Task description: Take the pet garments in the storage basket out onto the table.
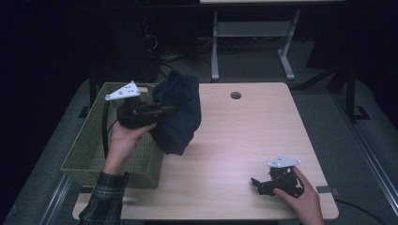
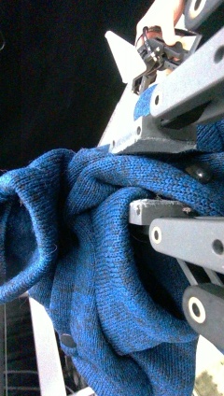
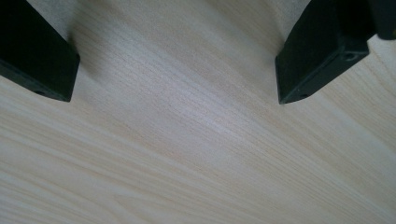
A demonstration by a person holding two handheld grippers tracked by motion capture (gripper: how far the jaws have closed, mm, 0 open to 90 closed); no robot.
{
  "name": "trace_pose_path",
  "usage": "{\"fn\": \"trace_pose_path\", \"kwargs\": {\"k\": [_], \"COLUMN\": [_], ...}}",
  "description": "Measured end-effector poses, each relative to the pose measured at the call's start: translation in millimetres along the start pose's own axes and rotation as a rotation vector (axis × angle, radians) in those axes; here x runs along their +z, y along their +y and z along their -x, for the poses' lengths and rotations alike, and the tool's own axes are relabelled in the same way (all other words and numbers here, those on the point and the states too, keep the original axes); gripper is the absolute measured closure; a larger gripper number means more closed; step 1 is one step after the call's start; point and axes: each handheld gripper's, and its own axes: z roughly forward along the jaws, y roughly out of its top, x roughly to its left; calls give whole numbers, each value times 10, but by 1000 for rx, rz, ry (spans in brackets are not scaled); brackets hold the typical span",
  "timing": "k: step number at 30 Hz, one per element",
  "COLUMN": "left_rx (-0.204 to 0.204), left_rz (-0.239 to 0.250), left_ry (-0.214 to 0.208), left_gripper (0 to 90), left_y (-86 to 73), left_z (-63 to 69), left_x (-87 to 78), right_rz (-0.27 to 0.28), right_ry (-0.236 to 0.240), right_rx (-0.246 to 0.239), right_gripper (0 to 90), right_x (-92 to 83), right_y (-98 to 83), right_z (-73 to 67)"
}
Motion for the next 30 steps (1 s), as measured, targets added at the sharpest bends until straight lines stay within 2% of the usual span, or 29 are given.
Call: {"fn": "trace_pose_path", "kwargs": {"k": [11,22,30], "left_rx": [24,39,40], "left_rz": [-21,-84,-110], "left_ry": [-30,-72,-103], "left_gripper": [695,695,695], "left_y": [2,-106,-191], "left_z": [140,253,342], "left_x": [309,750,1064], "right_rz": [1,1,1], "right_ry": [-1,-1,-1], "right_rx": [-3,-3,-4], "right_gripper": [0,0,0], "right_x": [1,0,0], "right_y": [0,0,-1], "right_z": [2,1,2]}}
